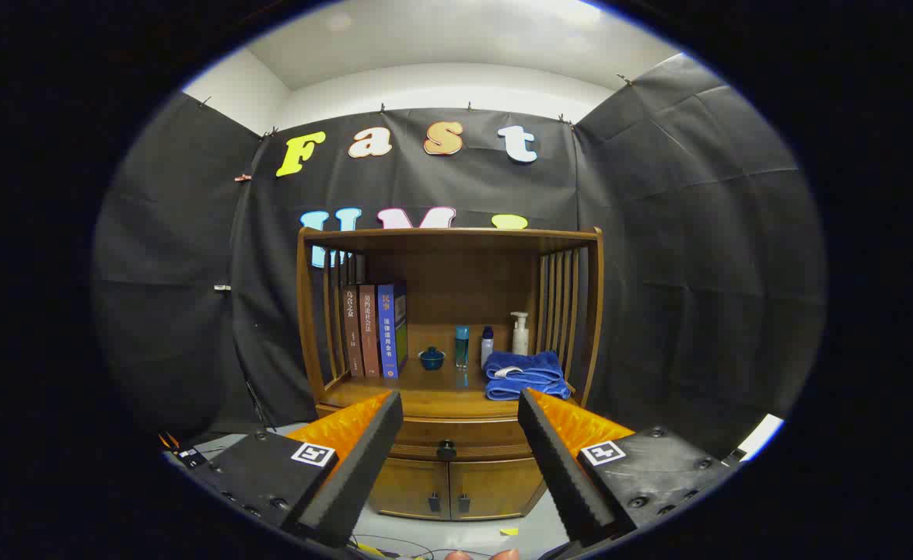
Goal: Pull open the drawer, take out the items inside it, and place them on the countertop above the cabinet.
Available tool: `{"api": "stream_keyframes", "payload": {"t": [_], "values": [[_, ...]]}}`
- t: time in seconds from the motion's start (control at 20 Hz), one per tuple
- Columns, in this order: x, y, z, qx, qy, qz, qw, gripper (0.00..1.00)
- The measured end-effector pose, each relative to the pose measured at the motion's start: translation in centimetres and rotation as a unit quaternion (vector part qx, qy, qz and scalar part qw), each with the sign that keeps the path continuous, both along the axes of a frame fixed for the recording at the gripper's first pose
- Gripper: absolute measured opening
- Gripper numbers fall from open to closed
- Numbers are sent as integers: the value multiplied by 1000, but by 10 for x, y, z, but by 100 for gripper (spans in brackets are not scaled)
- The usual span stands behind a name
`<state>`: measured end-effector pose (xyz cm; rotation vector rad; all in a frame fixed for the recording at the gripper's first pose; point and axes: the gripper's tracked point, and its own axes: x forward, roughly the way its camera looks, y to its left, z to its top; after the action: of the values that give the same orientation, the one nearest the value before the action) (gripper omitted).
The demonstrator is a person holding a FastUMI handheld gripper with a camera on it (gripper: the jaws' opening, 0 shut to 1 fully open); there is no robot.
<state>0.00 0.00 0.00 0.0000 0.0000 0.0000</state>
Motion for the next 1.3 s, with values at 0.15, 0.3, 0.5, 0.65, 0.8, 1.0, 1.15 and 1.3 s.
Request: {"api": "stream_keyframes", "payload": {"t": [0.15, 0.3, 0.5, 0.65, 0.8, 1.0, 1.15, 1.3], "values": [[0, 0, -1, -1, 1, 0, 1000, 99], [1, 0, 0, -3, 0, 0, 1000, 99], [-1, 0, 0, -3, -2, -1, 1000, 99], [0, 1, -1, -2, 0, 0, 1000, 99], [0, -1, -1, -3, 0, -1, 1000, 99], [7, 0, -3, 4, -5, -1, 1000, 99], [26, -1, -15, 7, -6, 0, 1000, 99], [52, -6, -37, 0, 0, -6, 1000, 99]]}}
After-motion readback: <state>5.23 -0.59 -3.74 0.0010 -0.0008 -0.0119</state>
